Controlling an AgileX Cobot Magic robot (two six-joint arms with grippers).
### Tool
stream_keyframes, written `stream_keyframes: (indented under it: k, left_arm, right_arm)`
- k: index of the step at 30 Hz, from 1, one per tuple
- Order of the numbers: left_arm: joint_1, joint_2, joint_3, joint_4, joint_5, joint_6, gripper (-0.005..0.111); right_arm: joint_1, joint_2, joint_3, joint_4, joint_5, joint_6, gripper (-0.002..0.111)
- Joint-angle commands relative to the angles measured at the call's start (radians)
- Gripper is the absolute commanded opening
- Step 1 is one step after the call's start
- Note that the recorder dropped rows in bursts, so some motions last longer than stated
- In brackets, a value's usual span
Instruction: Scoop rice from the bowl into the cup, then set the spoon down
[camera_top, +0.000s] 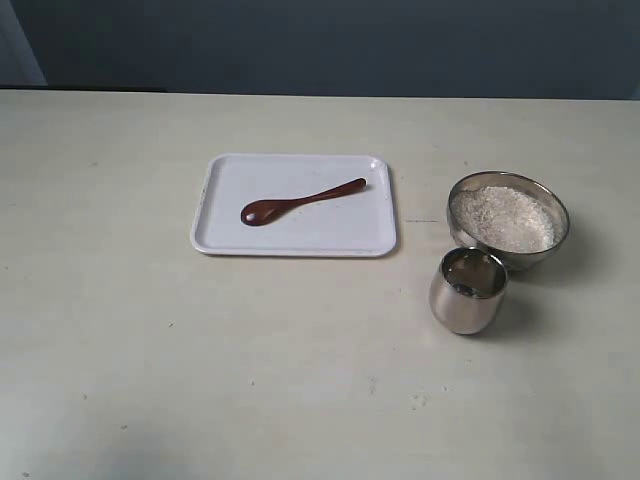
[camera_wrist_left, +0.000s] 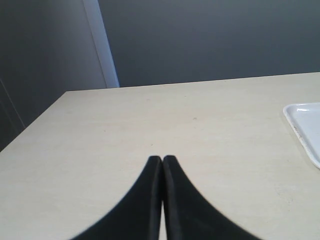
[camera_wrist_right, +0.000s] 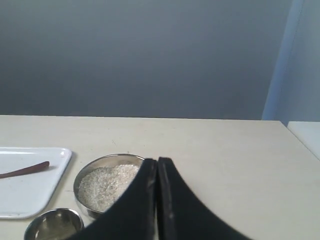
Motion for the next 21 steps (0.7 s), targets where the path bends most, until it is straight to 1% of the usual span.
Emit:
stream_keyframes:
  k: [1,4,8,12,15,21]
  left_arm:
    - [-0.005,-0.004,-0.003,0.001,-0.011,-0.005,0.0]
    - [-0.005,-0.004,-0.003,0.001,-0.011,-0.005,0.0]
    - [-0.005,-0.004,-0.003,0.001,-0.011,-0.005,0.0]
    - [-0.005,-0.004,-0.003,0.001,-0.011,-0.005,0.0]
    - [-0.005,-0.004,-0.003,-0.001,-0.011,-0.005,0.0]
    - [-0.005,-0.004,-0.003,-0.001,-0.011,-0.005,0.0]
  right_arm:
    - [0.0,-0.007,0.077,0.058,-0.11,-0.011,0.0]
    - [0.027,-0.019,0.128,0.096,-0.174,-0.011,0.0]
    - [0.089,-0.019,0.202,0.148,-0.272,-0.011,0.0]
    - [0.141,-0.019,0.238,0.148,-0.392,-0.015,0.0]
    - [0.197,-0.019,0.238,0.049,-0.414,-0.076,0.0]
    - [0.203,-0.019,0.238,0.018,-0.402,-0.076,0.0]
